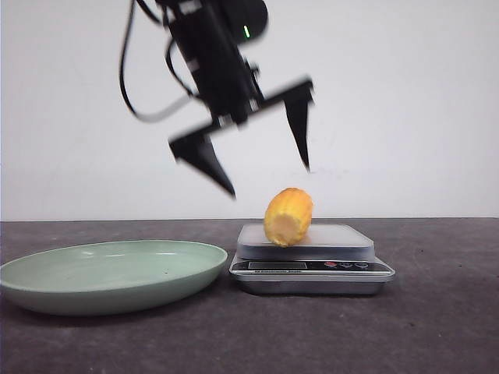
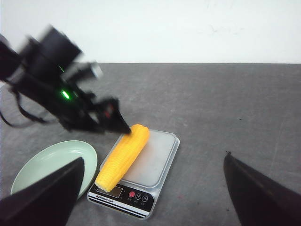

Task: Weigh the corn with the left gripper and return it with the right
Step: 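Open the left gripper to release the corn on the scale, withdraw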

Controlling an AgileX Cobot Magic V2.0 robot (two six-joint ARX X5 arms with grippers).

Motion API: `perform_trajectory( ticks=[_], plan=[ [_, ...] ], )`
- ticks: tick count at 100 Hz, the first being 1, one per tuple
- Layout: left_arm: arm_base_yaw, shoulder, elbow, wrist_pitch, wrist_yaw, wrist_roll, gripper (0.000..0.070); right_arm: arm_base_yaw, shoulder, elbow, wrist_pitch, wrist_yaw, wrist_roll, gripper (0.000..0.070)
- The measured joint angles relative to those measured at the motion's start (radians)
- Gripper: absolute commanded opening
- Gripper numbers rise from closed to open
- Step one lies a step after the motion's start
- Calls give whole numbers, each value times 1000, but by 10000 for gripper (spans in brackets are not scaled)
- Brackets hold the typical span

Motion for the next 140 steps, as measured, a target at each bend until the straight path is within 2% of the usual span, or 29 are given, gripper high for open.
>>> perform_trajectory(
  ticks=[3,10,31,49,64,70,98,117,140],
  plan=[
    [2,-26,12,-18,-3,14,352,0,0,0,0,0,0,603],
    [4,-102,25,-62,-6,47,226,0,0,0,3,0,0,602],
    [-3,-339,25,-145,-13,136,8,0,0,0,9,0,0,602],
    [-46,-569,25,-271,-39,189,10,0,0,0,9,0,3,601],
    [-114,-781,25,-451,-187,212,10,0,0,0,24,-19,4,548],
    [-140,-862,25,-494,-222,206,10,0,0,0,27,-19,4,548],
    [-170,-1182,34,-514,-227,116,10,0,0,0,84,-66,4,548],
    [-170,-1286,39,-622,-253,68,10,0,3,0,254,-174,28,548],
    [-170,-1346,33,-648,-275,-2,10,2,98,6,635,-262,148,546]
  ],
)
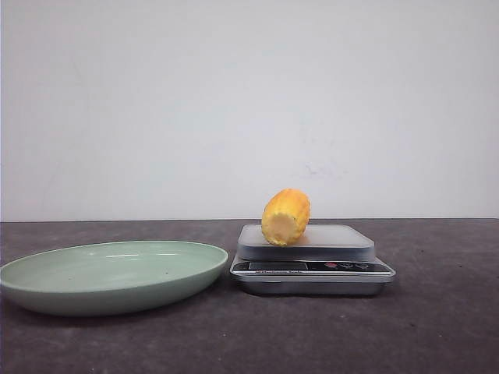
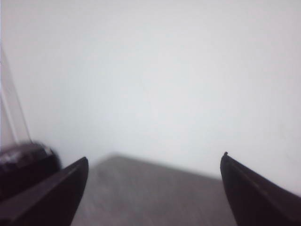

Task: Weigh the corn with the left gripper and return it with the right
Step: 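Open the left gripper to release the corn on the scale, withdraw, then lower the open right gripper onto the corn on the scale and close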

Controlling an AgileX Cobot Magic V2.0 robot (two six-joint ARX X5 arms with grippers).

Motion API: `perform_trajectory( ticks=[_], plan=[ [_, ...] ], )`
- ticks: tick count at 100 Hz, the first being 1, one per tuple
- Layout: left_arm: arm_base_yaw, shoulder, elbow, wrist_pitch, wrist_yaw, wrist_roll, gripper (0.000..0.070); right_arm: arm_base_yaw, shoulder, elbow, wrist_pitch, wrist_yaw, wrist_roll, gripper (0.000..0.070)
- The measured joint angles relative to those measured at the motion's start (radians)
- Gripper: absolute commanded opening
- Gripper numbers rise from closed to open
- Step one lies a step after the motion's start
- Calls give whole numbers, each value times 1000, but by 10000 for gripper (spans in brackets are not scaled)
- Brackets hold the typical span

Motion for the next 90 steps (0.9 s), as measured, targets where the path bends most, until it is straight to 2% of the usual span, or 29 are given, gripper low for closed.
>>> perform_trajectory(
  ticks=[9,24,37,51,65,76,90],
  plan=[
    [0,-2,0,0,-1,-15,10,14,98,48,83,-15,64,546],
    [0,-2,-2,0,1,-27,11,82,292,191,30,-12,104,546],
    [0,-2,-2,0,2,-28,11,174,475,341,-92,43,105,546],
    [0,-2,-2,0,2,-28,11,260,660,486,-288,166,90,546],
    [0,-2,-2,0,2,-28,11,303,813,530,-410,273,81,546],
    [0,-2,-2,0,2,-28,11,311,927,530,-509,315,88,546],
    [0,-2,-2,0,2,-27,11,315,1056,530,-618,319,127,546]
  ],
)
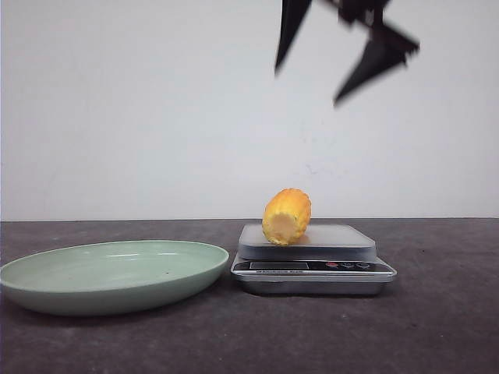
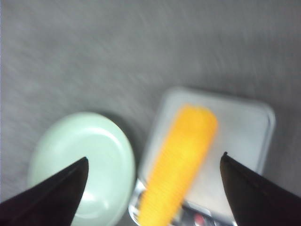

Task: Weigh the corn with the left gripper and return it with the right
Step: 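Lower the open right gripper onto the corn on the scale and close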

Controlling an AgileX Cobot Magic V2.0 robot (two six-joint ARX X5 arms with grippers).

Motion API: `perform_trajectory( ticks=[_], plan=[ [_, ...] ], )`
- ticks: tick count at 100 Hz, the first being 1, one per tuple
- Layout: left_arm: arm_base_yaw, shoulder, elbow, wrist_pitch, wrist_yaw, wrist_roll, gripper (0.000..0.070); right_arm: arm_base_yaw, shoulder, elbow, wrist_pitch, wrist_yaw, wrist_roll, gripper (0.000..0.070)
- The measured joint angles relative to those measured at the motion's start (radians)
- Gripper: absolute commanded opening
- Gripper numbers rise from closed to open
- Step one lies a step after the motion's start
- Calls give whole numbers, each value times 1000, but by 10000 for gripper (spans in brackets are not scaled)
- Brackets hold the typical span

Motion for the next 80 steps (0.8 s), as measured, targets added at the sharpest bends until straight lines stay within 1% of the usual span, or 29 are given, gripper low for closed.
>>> perform_trajectory(
  ticks=[10,25,44,47,50,61,68,71,80],
  plan=[
    [0,0,0,0,0,0,11,13,73,0,-31,0,13,546],
    [0,0,0,0,0,2,11,57,133,0,-26,1,16,546],
    [0,0,-5,0,0,18,11,95,193,0,-33,25,26,536],
    [0,0,-5,0,0,20,11,97,204,0,-37,26,28,516],
    [0,0,-5,0,0,21,11,99,212,0,-40,29,32,483],
    [0,0,-5,0,0,23,11,99,219,0,-49,38,34,303],
    [0,0,-5,0,0,23,11,99,218,0,-52,66,35,215],
    [0,0,-5,0,0,23,11,99,218,0,-57,75,35,205],
    [0,0,-5,0,0,23,11,97,218,0,-75,84,32,206]
  ],
)
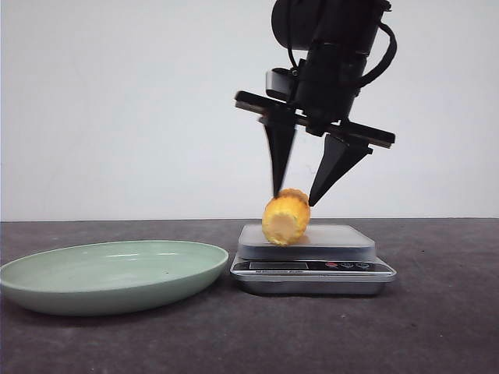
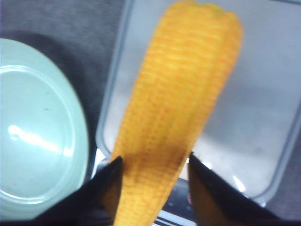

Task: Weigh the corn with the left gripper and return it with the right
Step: 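Lower the open right gripper onto the corn on the scale and close, then lift the corn with the right gripper and carry it toward the plate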

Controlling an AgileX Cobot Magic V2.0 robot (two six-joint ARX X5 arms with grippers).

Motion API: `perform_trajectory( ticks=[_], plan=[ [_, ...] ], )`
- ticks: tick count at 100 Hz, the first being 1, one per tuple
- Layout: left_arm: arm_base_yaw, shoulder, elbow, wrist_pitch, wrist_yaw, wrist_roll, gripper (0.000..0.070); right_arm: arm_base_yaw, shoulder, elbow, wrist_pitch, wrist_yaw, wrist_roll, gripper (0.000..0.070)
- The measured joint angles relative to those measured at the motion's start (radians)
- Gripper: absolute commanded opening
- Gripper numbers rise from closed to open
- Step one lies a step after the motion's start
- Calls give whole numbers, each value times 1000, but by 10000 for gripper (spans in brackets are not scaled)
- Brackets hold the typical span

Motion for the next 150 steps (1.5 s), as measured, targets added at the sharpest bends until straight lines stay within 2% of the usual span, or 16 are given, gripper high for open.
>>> perform_trajectory(
  ticks=[30,35,41,72,84,103,129,150],
  plan=[
    [0,0,0,0,0,0,11,24,23,12,-6,12,-1,194],
    [0,0,0,0,0,0,11,33,29,17,-5,17,-2,145],
    [0,0,0,0,0,0,11,41,37,22,-4,20,-8,0],
    [0,0,0,0,8,-1,11,48,37,25,18,30,-69,1],
    [0,0,0,0,7,-1,11,34,7,22,22,85,-105,1],
    [0,0,0,0,6,0,11,22,-183,22,139,121,-154,1],
    [0,0,0,0,6,0,11,53,-393,36,267,47,-178,1],
    [0,0,0,0,0,0,11,71,-379,35,260,-89,-174,0]
  ],
)
